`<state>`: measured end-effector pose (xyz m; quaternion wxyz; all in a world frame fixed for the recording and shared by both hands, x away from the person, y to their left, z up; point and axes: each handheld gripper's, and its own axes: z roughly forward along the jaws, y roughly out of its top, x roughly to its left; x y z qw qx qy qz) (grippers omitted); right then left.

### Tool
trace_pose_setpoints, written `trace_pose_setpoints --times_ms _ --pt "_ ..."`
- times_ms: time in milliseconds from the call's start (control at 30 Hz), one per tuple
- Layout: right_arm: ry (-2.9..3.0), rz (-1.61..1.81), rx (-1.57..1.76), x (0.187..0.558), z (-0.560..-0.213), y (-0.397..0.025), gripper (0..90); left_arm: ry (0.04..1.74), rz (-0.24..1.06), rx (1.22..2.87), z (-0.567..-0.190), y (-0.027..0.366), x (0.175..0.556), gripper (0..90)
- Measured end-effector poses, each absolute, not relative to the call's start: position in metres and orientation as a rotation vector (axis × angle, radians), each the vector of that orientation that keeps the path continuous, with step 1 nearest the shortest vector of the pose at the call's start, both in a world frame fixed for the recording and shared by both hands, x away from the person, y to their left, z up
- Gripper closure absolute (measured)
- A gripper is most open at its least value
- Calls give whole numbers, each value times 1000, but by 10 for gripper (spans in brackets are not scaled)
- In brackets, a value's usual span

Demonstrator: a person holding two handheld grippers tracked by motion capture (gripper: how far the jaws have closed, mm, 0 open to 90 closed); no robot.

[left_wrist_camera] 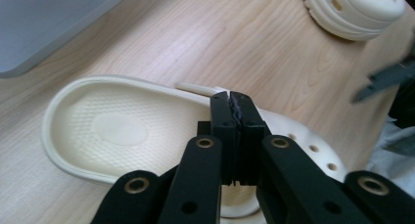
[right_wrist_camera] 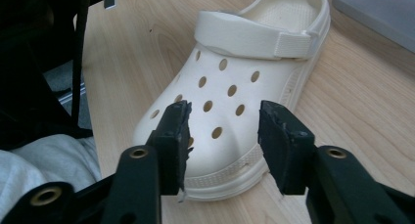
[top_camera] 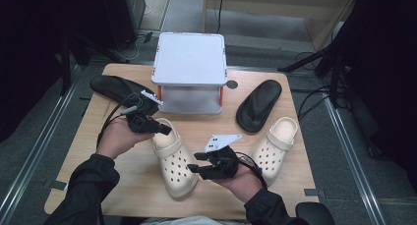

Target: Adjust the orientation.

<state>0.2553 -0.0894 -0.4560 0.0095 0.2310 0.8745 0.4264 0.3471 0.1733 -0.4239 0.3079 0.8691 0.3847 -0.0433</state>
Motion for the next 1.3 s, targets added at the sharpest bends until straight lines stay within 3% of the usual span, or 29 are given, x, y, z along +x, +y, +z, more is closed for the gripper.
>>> trace_pose_setpoints --times_ms 267,400,533,1000,1300 --pt "2747 1335 743 245 -458 -80 716 965 -56 2323 -428 175 376 900" --pt "2773 1345 751 239 -462 -71 831 916 2 2346 -432 173 390 900" --pt "2777 1334 750 229 -470 -60 891 913 -31 2330 -442 177 404 900" --pt "2848 1281 725 200 -491 -29 888 910 10 2399 -470 171 421 900" --pt "2871 1225 703 200 -497 -25 893 889 41 2437 -477 164 419 898"
